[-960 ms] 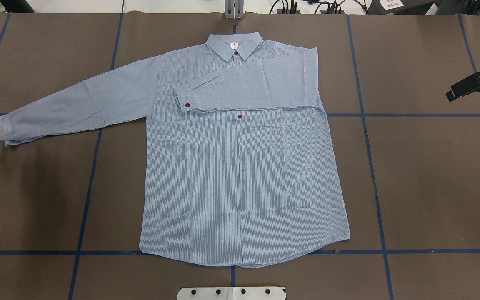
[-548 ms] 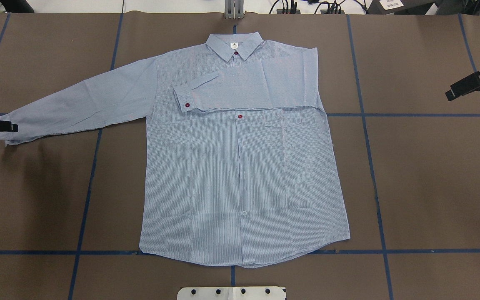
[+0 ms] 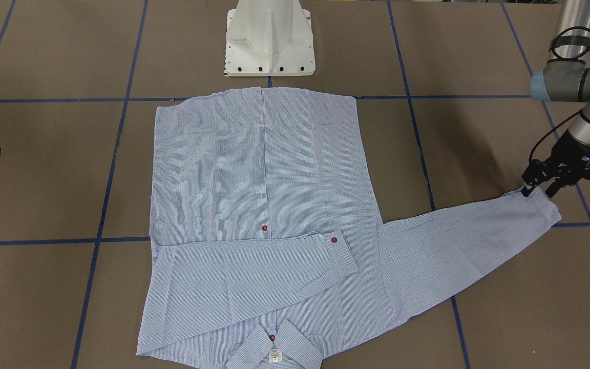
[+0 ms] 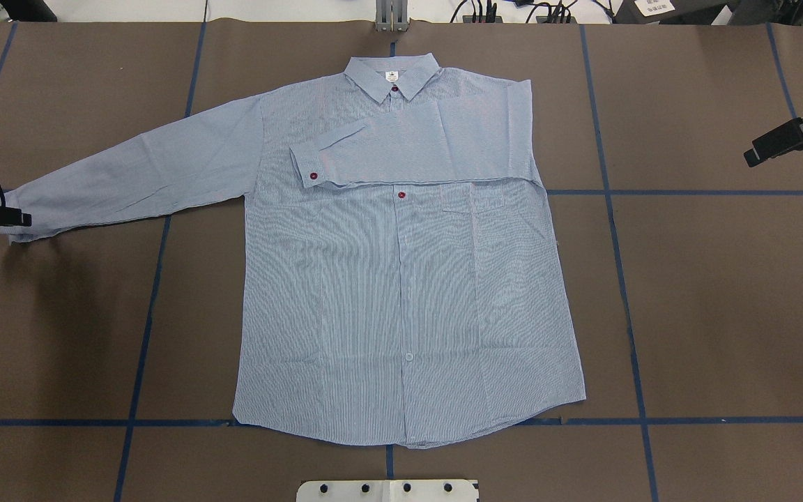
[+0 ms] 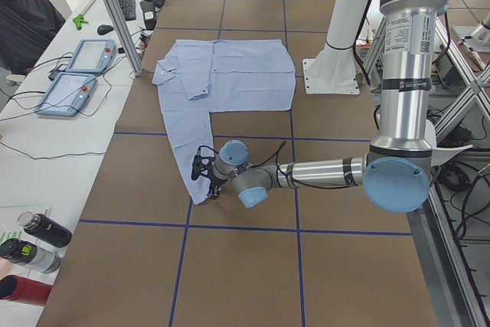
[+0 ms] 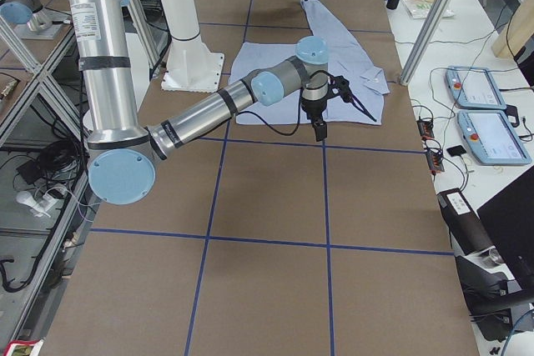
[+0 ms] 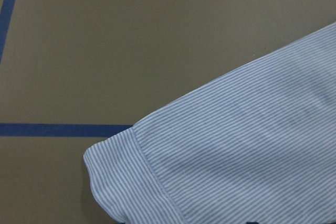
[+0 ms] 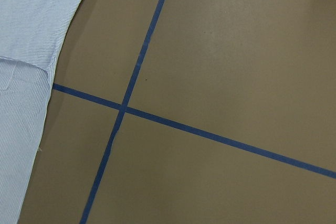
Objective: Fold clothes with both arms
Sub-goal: 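Grasp the cuff of the sleeve nearest the left gripper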
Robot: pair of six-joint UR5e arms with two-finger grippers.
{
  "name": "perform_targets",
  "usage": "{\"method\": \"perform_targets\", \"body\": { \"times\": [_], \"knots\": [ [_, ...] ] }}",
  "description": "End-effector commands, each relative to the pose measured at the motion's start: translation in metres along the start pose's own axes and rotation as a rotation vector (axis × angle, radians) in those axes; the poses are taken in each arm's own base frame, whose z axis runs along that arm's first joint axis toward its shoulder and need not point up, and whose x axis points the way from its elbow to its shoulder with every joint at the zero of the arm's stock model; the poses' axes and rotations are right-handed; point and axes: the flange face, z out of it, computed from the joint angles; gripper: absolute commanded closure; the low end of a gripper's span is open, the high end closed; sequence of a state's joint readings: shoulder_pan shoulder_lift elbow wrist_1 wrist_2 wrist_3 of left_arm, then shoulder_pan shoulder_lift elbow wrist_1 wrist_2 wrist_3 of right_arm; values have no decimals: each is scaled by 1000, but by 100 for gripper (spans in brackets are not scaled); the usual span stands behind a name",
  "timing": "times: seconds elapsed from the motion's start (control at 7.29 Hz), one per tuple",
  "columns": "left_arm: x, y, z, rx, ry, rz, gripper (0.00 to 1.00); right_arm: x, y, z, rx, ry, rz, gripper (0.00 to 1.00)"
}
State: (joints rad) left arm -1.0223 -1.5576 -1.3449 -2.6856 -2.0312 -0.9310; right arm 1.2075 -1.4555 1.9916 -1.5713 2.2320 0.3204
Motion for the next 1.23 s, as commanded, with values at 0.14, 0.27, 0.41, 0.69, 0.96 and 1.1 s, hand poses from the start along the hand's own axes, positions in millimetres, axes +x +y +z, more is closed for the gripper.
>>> {"method": "perform_targets", "body": {
  "times": [0.14,0.27,0.41,0.69,0.96,1.1],
  "knots": [
    [-13,7,7,-4,0,1,42,-1,0,-1,1,-2,0,0],
    [-12,7,6,-4,2,1,62,-1,0,-1,1,-2,0,0],
    [-11,7,6,-2,6,3,94,-1,0,-2,4,-2,0,0],
    [-5,5,1,9,22,17,100,-1,1,-2,2,-3,1,0],
    [31,4,-23,-40,126,43,100,0,1,-1,0,-2,1,0],
    [56,-9,-33,-48,127,40,100,1,2,0,-1,-1,4,0]
  ]
}}
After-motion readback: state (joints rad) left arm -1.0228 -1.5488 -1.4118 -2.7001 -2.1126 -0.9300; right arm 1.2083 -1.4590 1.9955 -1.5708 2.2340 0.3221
